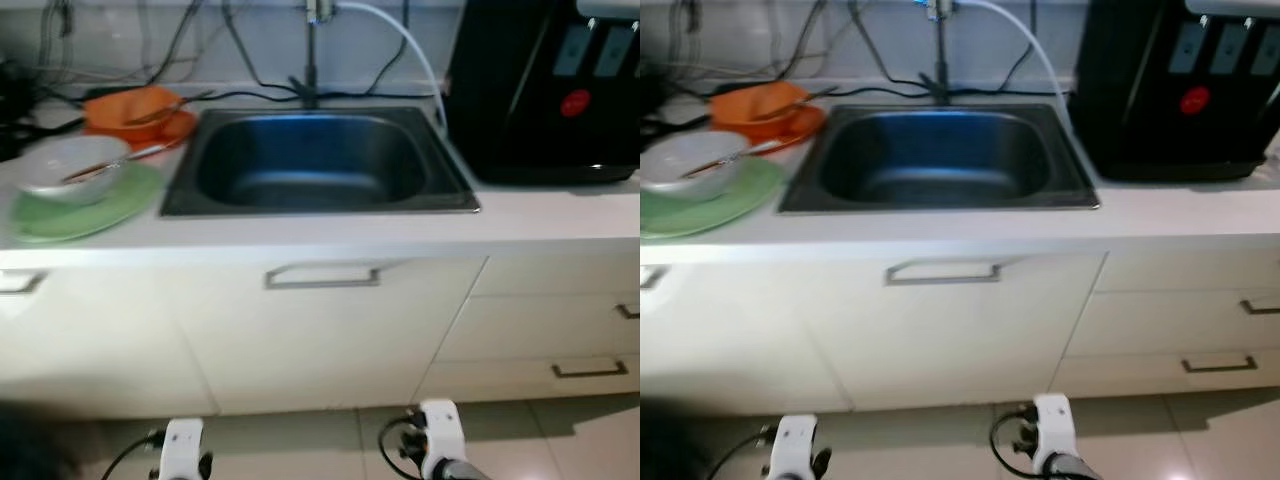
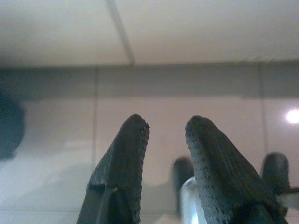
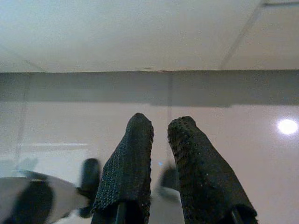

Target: Kitchen organization

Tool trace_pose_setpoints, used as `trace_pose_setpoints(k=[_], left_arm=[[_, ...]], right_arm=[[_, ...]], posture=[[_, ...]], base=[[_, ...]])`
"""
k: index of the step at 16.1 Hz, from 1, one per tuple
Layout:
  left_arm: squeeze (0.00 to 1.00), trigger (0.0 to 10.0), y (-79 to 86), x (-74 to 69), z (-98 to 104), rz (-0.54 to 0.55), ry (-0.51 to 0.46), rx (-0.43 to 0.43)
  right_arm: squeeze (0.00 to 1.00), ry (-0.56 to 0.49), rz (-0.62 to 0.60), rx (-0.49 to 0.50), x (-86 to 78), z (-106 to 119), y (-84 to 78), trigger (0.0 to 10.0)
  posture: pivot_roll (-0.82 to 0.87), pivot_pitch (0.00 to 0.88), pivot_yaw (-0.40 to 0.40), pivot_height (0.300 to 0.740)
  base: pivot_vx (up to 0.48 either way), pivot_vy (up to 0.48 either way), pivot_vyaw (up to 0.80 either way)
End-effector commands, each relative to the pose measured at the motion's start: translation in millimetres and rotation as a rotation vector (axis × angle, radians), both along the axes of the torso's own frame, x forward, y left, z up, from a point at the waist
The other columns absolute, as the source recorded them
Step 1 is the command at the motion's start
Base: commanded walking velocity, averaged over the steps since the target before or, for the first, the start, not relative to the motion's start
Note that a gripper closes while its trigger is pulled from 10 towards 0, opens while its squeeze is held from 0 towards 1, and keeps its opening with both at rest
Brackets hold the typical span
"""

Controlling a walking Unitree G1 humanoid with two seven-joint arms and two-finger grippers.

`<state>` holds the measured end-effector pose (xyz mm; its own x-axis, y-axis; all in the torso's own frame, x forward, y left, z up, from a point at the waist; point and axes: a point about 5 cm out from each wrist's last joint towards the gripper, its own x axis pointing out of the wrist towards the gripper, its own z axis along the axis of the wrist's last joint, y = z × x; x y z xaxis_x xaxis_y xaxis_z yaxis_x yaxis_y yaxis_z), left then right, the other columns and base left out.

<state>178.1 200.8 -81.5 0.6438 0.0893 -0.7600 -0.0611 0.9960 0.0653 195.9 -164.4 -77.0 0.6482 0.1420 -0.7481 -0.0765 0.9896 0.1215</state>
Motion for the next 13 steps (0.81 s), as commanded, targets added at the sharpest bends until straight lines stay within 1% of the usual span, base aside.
trace_pose_setpoints(k=[1,5,7,10,13], left_arm=[[0.0,10.0,-7.2,-7.1,-4.5,-0.017,0.027,-0.015],[0.0,10.0,-7.6,-6.9,-4.6,-0.023,0.029,-0.014],[0.0,10.0,-8.5,-7.2,-4.9,-0.024,0.03,-0.015],[0.0,10.0,-9.6,-8.2,-5.5,-0.027,0.034,-0.017],[0.0,10.0,-10.3,-8.0,-5.5,-0.028,0.033,-0.018]], right_arm=[[0.0,0.013,-0.017,-0.004,-3.8,-1.8,-3.9,10.0],[0.0,0.014,0.013,-0.018,-3.7,-1.9,-1.8,10.0],[0.0,0.008,-0.001,-0.031,-2.6,-1.3,-4.2,10.0],[0.0,0.015,0.003,-0.022,-3.4,-1.7,-4.1,10.0],[0.0,0.017,-0.002,-0.016,-4.0,-2.0,-3.7,10.0]], posture=[[0.07,0.016,-0.005,0.74],[0.07,0.015,-0.005,0.74],[0.07,0.016,-0.005,0.74],[0.07,0.016,-0.007,0.74],[0.07,0.015,-0.009,0.74]], base=[[0.0,0.0,0.0],[0.0,0.0,0.0],[0.0,0.0,0.8],[0.0,0.0,0.71],[0.0,0.0,0.0]])
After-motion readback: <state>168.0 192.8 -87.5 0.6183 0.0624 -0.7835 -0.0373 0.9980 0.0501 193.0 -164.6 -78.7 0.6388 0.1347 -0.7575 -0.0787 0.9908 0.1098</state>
